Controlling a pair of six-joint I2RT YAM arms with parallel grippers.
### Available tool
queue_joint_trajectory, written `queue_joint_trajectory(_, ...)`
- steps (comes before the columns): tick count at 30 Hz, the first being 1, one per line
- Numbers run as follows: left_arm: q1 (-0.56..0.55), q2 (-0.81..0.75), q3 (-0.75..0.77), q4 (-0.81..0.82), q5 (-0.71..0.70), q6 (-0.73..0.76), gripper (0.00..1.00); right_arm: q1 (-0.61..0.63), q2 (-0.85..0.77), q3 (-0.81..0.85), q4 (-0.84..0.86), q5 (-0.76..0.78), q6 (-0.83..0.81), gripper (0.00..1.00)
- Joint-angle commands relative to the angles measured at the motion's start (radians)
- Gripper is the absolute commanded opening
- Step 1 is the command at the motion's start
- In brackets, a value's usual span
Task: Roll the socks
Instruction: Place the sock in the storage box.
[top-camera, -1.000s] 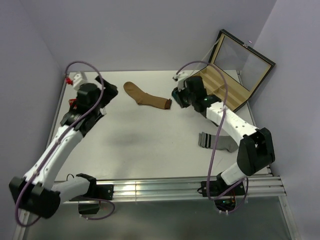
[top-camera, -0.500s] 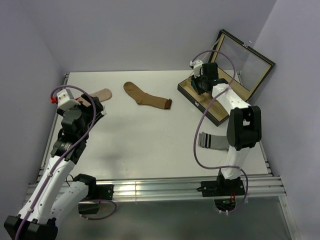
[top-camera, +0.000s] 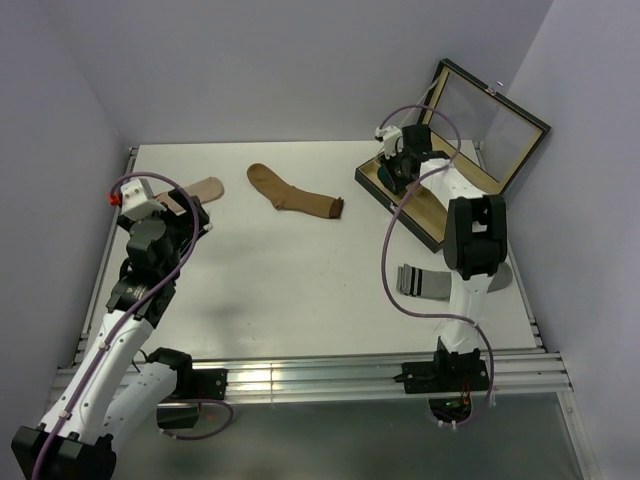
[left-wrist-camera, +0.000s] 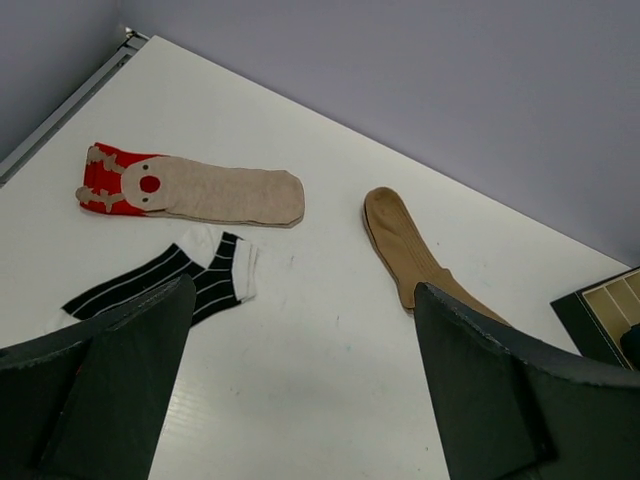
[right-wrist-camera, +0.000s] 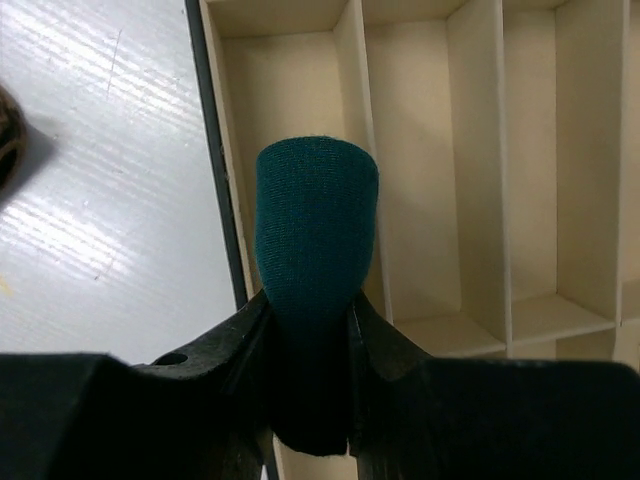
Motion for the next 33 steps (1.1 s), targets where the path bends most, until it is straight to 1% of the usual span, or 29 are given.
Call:
queue_joint_trajectory(1, 0.006, 0.002, 0.017, 0.04, 0.026, 0.016, 0.96, -0.004, 0.045, 0.077, -0.004, -0.004, -0.042, 0.0)
queue_joint_trajectory(8, 0.006, 0.01, 0.014, 0.042, 0.03, 0.017, 0.96, -0.004, 0.161, 0.208, -0.077, -0.018, -0.067, 0.0)
queue_joint_trajectory(12, 0.006, 0.016, 0.014, 0.045, 0.043, 0.014, 0.96, -0.004, 0.203, 0.313, -0.152, -0.079, -0.071, 0.0)
queue_joint_trajectory(17, 0.006, 0.014, 0.015, 0.039, 0.03, 0.017, 0.96, -0.004, 0.246, 0.357, -0.215, -0.075, -0.036, 0.01)
queue_joint_trajectory(20, 0.006, 0.013, 0.017, 0.034, 0.03, 0.017, 0.96, -0.004, 0.269, 0.378, -0.25, -0.052, -0.007, 0.06)
queue_joint_trajectory(21, 0.006, 0.01, 0.018, 0.034, 0.036, 0.016, 0.96, -0.002, 0.275, 0.386, -0.264, -0.055, 0.001, 0.1)
queue_joint_trajectory(23, 0.006, 0.007, 0.018, 0.033, 0.035, 0.016, 0.97, -0.002, 0.284, 0.383, -0.277, -0.064, 0.01, 0.13)
queue_joint_trajectory(27, 0.006, 0.007, 0.018, 0.031, 0.03, 0.017, 0.97, -0.002, 0.292, 0.354, -0.266, -0.07, 0.059, 0.27)
queue_joint_trajectory(29, 0.006, 0.007, 0.018, 0.028, 0.032, 0.014, 0.97, -0.002, 0.29, 0.34, -0.255, -0.073, 0.065, 0.31)
queue_joint_trajectory(30, 0.006, 0.007, 0.018, 0.03, 0.033, 0.014, 0.97, -0.002, 0.289, 0.332, -0.248, -0.064, 0.078, 0.36)
queue_joint_trajectory(32, 0.006, 0.007, 0.018, 0.03, 0.029, 0.016, 0.97, -0.004, 0.284, 0.324, -0.232, -0.05, 0.085, 0.4)
queue_joint_trajectory(33, 0.006, 0.007, 0.017, 0.03, 0.029, 0.017, 0.96, -0.004, 0.281, 0.314, -0.229, -0.047, 0.09, 0.45)
